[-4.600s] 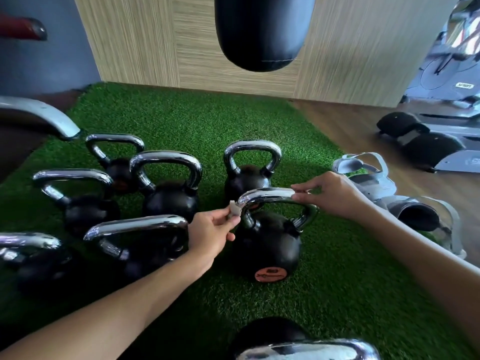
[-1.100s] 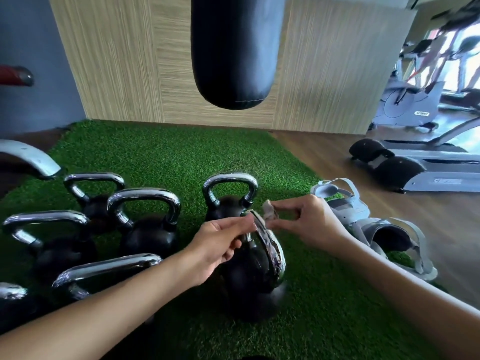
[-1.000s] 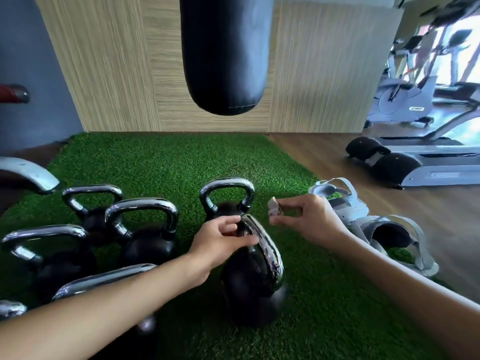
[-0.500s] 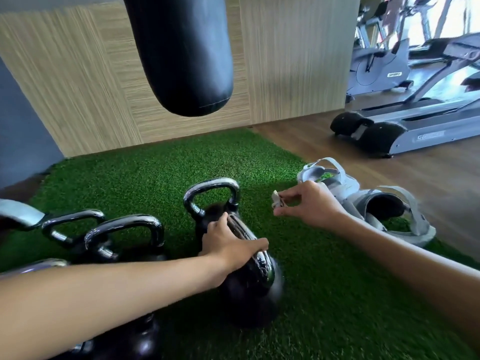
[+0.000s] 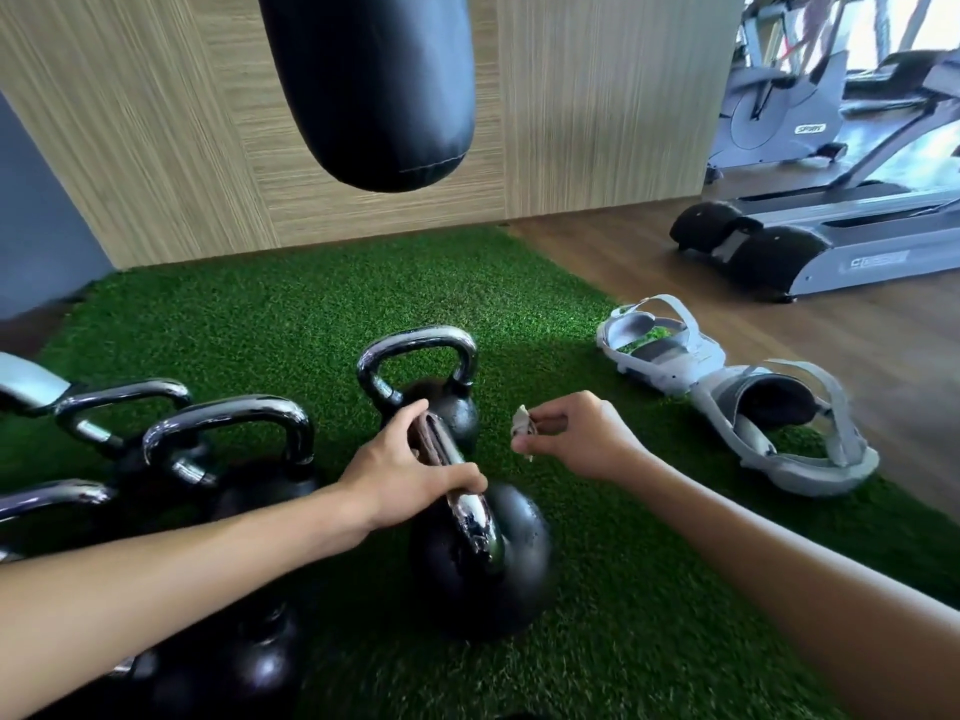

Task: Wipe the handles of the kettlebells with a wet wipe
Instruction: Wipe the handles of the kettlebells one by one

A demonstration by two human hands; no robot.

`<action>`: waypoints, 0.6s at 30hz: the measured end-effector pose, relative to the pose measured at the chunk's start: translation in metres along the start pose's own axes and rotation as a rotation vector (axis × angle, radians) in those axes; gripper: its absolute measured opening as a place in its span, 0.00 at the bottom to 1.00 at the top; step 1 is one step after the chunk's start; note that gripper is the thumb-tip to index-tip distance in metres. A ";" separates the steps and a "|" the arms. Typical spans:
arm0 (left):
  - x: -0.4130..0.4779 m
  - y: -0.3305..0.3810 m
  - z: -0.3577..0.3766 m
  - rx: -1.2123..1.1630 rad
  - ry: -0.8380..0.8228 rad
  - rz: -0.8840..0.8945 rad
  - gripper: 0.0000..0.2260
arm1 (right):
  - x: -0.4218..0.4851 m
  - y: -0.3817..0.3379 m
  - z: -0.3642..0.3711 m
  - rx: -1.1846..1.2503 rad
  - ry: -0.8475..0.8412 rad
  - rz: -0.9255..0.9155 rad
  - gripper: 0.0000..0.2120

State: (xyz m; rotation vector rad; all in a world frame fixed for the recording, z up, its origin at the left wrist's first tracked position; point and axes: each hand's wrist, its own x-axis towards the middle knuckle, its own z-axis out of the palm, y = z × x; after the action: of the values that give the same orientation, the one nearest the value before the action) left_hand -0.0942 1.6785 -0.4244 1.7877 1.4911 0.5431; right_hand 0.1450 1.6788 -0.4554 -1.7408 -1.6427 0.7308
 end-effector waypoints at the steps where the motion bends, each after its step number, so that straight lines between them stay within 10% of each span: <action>1: -0.002 -0.005 -0.005 -0.010 -0.023 0.004 0.54 | 0.003 -0.002 0.007 0.038 -0.029 0.005 0.08; 18: -0.016 -0.065 -0.057 -0.012 -0.140 0.067 0.55 | 0.048 -0.023 0.110 -0.299 -0.329 -0.337 0.11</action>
State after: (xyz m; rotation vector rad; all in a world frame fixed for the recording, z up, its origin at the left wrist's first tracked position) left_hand -0.1809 1.6816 -0.4349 1.8334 1.3346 0.4492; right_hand 0.0498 1.7351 -0.5083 -1.5308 -2.3017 0.6597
